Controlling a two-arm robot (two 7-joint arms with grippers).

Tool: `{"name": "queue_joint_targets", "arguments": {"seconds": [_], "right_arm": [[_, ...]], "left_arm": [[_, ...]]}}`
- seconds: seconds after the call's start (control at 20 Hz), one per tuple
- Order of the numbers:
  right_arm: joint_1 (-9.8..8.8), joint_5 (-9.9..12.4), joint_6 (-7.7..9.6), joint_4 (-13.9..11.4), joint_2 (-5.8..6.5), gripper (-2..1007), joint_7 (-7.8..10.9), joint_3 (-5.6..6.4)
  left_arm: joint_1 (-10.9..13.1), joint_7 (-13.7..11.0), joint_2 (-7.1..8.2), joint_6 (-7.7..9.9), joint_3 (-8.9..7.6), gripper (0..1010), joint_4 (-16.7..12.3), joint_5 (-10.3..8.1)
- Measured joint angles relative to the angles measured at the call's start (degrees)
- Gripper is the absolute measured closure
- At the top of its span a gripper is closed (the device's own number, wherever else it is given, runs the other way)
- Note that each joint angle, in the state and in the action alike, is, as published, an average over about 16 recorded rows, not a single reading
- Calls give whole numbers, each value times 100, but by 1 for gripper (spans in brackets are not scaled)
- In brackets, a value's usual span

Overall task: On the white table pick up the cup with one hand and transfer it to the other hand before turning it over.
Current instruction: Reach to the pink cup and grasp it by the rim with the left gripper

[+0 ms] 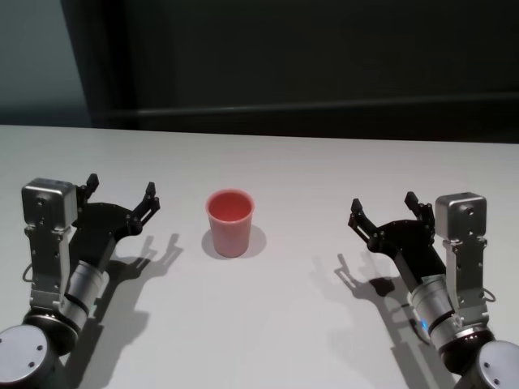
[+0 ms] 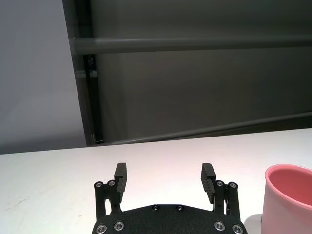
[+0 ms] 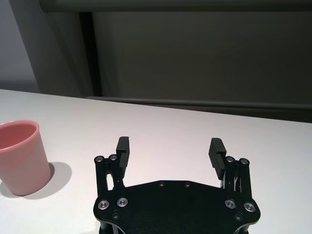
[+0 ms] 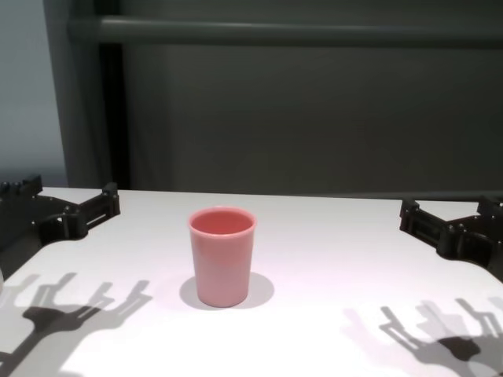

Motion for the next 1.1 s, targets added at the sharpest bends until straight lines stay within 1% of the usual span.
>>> {"name": "queue_joint_targets", "arguments": {"seconds": [0.7,0.9,1.1], "right_arm": [[0,0,0,0,0,3,0,0],[0,0,0,0,0,3,0,0],[0,0,0,0,0,3,0,0]], "left_arm": [[0,-9,2,-1,0,7,-1,2],[-11,-71,33,13,-5,7,-25,34],[-32,-194,108,60,-25,7,-76,81]]}}
